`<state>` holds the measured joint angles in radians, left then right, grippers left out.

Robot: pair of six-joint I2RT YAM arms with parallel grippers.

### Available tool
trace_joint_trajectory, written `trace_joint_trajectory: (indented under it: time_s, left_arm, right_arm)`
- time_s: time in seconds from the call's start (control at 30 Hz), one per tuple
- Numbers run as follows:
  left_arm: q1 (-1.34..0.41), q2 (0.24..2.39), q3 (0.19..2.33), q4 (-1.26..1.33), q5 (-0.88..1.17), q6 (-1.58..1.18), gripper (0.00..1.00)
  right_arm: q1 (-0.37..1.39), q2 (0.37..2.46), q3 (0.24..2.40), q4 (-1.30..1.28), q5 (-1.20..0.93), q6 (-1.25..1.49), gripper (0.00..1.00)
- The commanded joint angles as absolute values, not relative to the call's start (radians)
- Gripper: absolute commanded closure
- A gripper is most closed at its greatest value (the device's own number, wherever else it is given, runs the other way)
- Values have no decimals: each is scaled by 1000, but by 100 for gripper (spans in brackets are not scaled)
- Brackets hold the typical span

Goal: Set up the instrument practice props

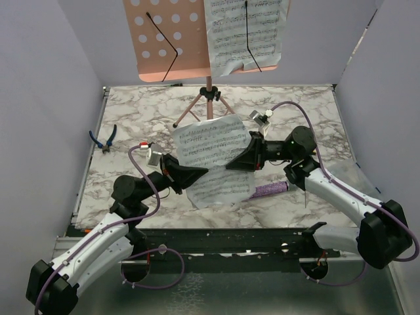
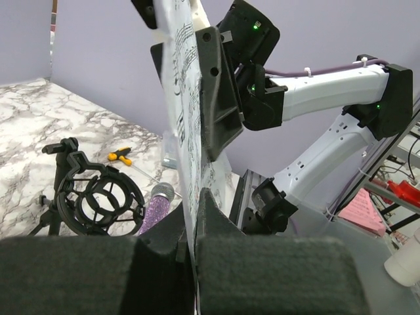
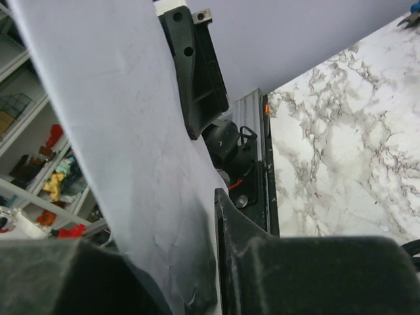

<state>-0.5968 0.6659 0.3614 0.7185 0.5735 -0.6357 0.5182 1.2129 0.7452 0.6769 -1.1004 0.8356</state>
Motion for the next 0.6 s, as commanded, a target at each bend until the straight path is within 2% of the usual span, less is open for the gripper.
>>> trace_joint_trajectory:
  time_s: [0.0, 0.17, 0.2, 0.27, 0.33, 0.43, 0.57]
  left_arm:
    - [-594, 649, 342, 755, 551, -644, 100]
    - [-594, 648, 339, 755, 543, -656, 99]
    - [-594, 645, 338, 754, 542, -657, 91]
    - [-594, 641, 334, 754, 534, -660, 59]
    - [-594, 635, 332, 755, 523, -663, 41]
    - [-594, 628, 328, 754, 509, -664, 25]
    - [-593, 630, 318, 747, 493, -666, 16]
  right_arm:
    - [523, 1196, 761, 649, -1062, 800, 82]
    - [523, 1191, 765, 594, -1047, 769, 99]
    - [523, 1190, 764, 586, -1044, 762, 100]
    - [523, 1186, 765, 565, -1035, 752, 100]
    - [523, 1178, 771, 539, -1027, 733, 99]
    - [523, 1161, 779, 487, -1009, 695, 99]
    - [523, 1144, 792, 412, -985, 663, 99]
